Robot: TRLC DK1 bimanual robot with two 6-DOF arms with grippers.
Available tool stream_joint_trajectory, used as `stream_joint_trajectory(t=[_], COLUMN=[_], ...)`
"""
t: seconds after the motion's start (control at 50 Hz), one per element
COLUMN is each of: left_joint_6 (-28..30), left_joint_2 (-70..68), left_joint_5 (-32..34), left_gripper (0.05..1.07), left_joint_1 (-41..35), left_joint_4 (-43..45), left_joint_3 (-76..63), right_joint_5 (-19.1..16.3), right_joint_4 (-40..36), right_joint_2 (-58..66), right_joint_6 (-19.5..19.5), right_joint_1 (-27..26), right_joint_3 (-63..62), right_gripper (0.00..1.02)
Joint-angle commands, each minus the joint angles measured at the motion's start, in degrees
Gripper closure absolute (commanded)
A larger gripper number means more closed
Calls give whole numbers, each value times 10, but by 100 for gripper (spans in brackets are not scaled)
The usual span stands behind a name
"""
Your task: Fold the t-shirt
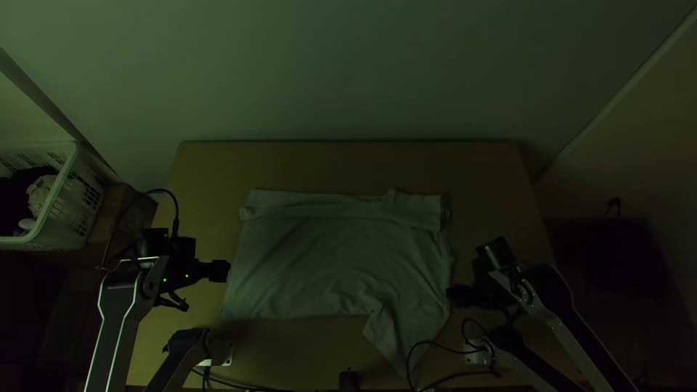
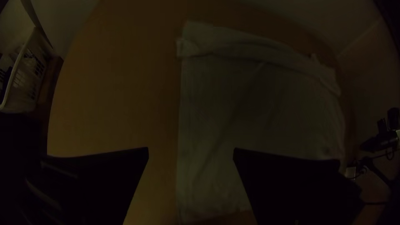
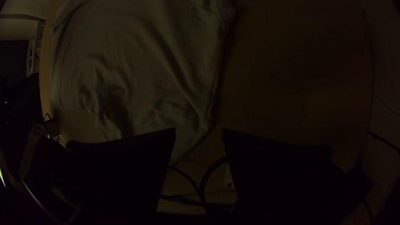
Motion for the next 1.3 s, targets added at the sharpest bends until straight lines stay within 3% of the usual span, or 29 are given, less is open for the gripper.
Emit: stream_joint_trajectory(t=[0.0, 0.1, 0.2, 0.56, 0.84, 1.28], left_joint_6=[14, 29, 46, 140, 143, 145], left_joint_2=[8, 22, 27, 85, 178, 279], left_joint_5=[0, -8, -21, -80, -131, -131], left_gripper=[10, 10, 10, 10, 10, 11], left_joint_1=[-3, -4, -11, -49, -104, -177], left_joint_4=[-34, -71, -97, -165, -165, -102], left_joint_3=[0, 0, -7, -42, -65, -84], right_joint_5=[-8, -7, -8, -11, -34, -45], right_joint_4=[-15, -27, -31, -35, -36, -35], right_joint_2=[14, 38, 47, 51, 87, 120], right_joint_6=[25, 32, 32, 49, 54, 49], right_joint_1=[33, 78, 95, 129, 134, 132], right_joint_3=[-12, -18, -26, -31, -28, -28], right_gripper=[38, 22, 15, 15, 14, 14])
